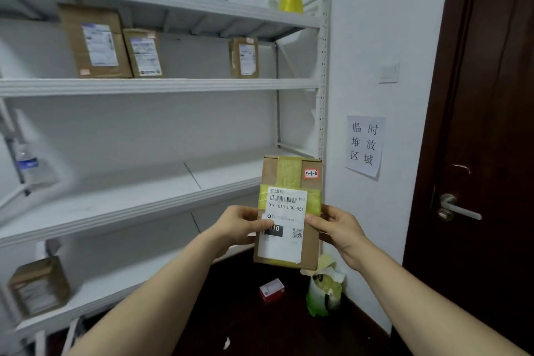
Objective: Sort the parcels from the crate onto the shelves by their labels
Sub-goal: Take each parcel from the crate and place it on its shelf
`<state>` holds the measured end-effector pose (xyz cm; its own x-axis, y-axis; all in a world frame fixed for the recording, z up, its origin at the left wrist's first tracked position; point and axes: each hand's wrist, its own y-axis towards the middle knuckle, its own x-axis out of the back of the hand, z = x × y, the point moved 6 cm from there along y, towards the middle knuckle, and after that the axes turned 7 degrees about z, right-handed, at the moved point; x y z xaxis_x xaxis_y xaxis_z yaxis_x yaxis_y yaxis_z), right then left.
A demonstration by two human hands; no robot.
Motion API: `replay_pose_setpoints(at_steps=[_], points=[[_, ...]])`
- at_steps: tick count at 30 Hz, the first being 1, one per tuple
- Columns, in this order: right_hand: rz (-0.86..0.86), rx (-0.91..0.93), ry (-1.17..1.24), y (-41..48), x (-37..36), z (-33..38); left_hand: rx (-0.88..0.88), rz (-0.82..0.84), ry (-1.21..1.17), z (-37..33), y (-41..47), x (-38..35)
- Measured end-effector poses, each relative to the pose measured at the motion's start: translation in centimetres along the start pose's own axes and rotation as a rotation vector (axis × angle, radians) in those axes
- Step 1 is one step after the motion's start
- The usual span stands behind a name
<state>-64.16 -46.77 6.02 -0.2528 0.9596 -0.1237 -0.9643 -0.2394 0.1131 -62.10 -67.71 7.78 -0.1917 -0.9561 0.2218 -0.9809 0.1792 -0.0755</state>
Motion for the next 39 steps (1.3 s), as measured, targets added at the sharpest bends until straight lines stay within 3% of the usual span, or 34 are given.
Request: replay_pose_setpoints(at_steps=[15,22,39], points=[[0.320,0.097,0.018,10.9,-12.3,6.0,-0.086,-0.327,0.075,-6.4,-3.0,12.2],[0.396,0.189,0.026,17.7,-17.6,9.1,-0.195,-0.450,0.062,-10.6,0.7,19.7],[0.180,0.484,0.062,43.2,-22.7,18.0,-0.453,-0.462,0.272,-20.7,20.0,34.3]])
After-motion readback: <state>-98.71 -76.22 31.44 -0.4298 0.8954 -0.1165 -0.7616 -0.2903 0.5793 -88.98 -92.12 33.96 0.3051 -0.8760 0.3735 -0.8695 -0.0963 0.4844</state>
